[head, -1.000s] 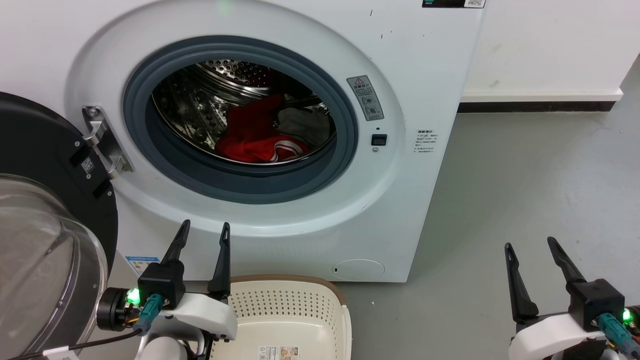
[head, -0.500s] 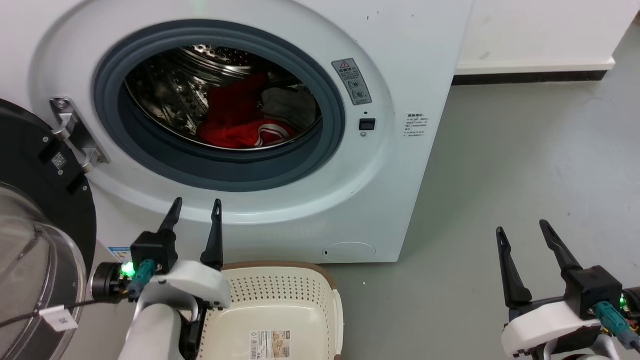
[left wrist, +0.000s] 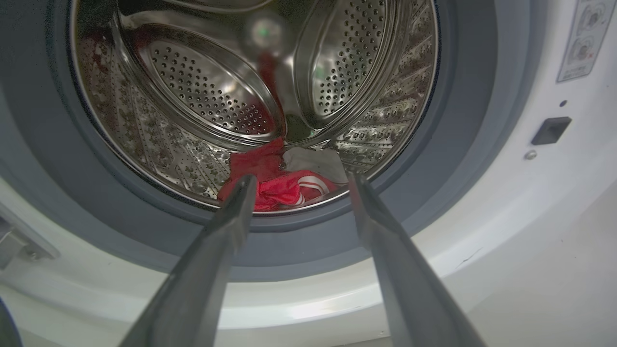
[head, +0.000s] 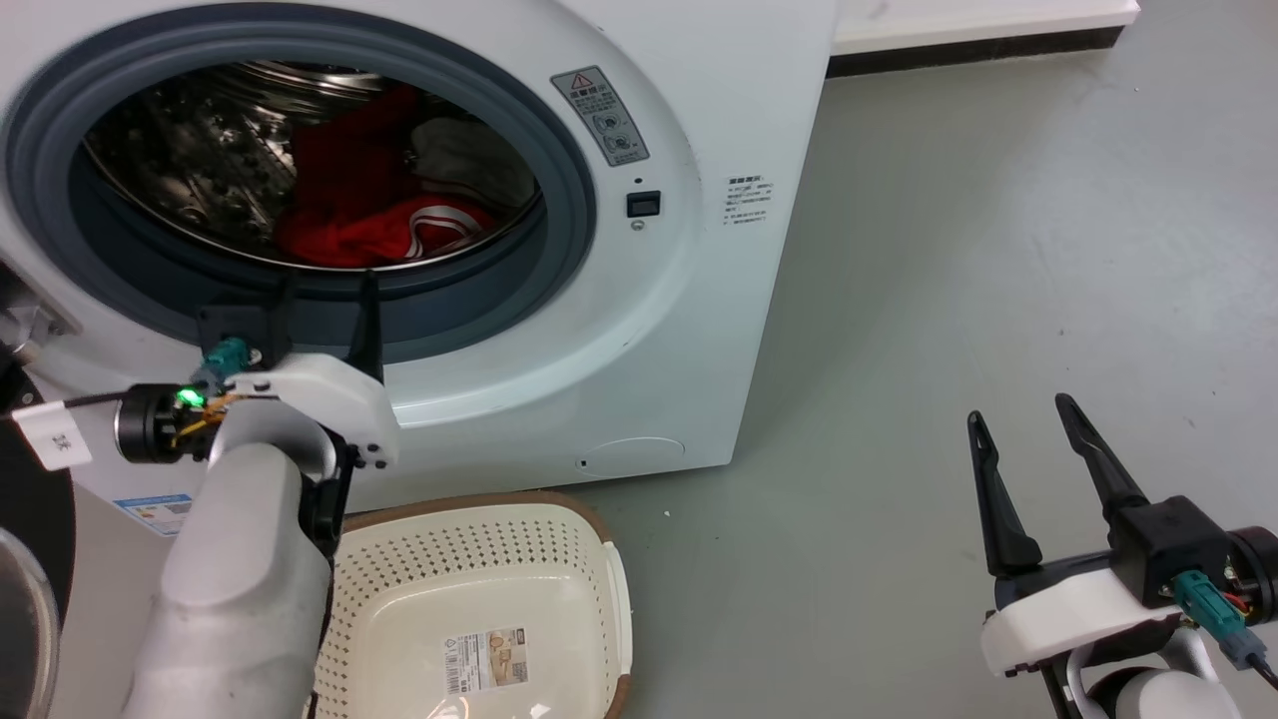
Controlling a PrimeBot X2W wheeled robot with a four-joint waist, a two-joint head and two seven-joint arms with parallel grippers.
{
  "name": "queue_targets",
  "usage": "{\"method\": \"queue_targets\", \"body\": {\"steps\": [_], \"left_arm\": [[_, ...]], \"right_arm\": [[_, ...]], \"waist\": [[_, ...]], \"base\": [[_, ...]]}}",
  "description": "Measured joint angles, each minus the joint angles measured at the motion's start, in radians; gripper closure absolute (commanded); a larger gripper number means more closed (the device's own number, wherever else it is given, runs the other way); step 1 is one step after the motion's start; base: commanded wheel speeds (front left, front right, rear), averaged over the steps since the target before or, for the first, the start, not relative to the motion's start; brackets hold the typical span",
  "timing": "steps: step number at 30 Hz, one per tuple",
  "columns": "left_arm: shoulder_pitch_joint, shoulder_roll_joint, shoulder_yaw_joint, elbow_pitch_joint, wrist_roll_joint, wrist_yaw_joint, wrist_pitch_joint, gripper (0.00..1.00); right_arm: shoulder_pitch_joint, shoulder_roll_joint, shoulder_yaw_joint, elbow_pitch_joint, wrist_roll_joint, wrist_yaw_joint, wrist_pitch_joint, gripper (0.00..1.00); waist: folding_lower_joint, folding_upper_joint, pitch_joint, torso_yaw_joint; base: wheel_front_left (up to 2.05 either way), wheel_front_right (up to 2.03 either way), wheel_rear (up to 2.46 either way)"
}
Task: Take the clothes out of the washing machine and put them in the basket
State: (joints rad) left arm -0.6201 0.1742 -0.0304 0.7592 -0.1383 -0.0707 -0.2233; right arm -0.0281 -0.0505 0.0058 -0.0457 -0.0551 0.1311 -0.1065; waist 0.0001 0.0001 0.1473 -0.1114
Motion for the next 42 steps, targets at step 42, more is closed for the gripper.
{"method": "queue_targets", "body": {"steps": [42], "left_arm": [[-0.743, 0.434, -0.076, 0.434, 0.065, 0.004, 0.229, 0.0]], "right_arm": [[-0.157, -0.001, 0.17, 0.01, 0.136, 0.0, -0.131, 0.0]], "waist": [[0.0, 0.0, 0.464, -0.339]], "base": [[0.0, 0.0, 0.0]]}}
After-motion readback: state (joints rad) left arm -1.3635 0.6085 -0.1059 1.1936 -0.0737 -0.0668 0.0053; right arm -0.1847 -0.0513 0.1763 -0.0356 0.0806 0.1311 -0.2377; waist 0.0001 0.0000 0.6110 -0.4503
